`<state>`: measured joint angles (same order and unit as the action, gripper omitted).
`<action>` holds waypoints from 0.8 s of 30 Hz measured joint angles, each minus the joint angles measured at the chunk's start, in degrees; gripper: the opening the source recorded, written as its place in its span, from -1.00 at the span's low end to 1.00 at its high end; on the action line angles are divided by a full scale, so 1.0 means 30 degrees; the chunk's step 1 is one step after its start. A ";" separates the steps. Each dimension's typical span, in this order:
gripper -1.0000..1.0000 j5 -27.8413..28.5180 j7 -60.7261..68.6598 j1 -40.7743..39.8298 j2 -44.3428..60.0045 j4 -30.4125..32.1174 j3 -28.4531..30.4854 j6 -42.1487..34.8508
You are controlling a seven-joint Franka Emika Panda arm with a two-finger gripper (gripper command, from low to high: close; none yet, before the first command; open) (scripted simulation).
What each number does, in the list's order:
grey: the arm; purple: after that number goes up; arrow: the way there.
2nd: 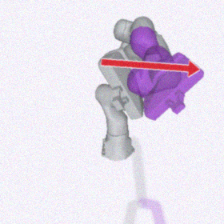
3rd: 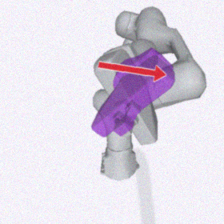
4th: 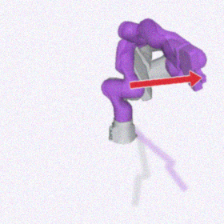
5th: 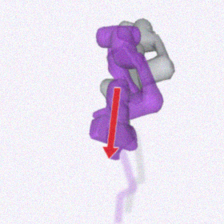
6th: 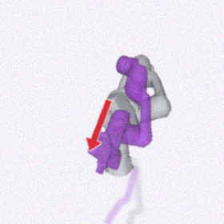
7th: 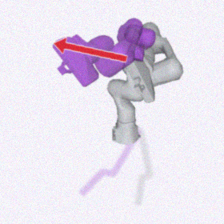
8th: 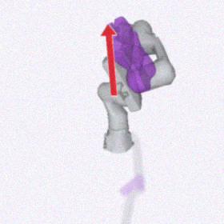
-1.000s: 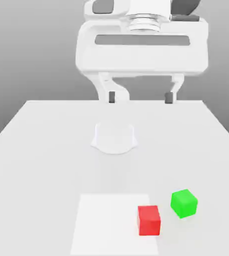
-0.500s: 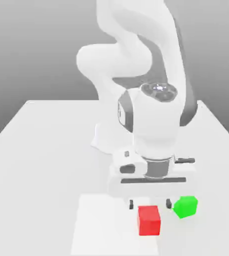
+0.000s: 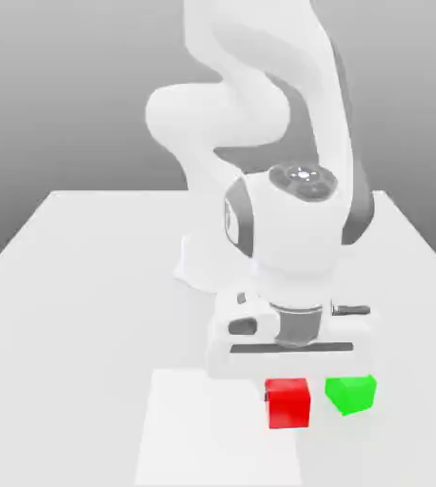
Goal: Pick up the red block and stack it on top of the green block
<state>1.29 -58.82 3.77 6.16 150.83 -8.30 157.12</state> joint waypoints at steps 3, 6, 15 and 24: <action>-1.00 -0.0832 -0.2080 0.0692 -0.0824 0.0296 -0.0482 -0.0403; -1.00 -0.1417 -0.4562 0.1343 -0.1520 0.0592 -0.0881 -0.0696; -1.00 -0.1686 -1.3152 0.3064 -0.3176 0.1520 -0.1885 -0.1426; -1.00 0.0037 -1.7819 0.3203 -0.1868 0.1695 -0.2161 -0.0086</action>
<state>1.40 -112.27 13.38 0.56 155.92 -14.78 156.86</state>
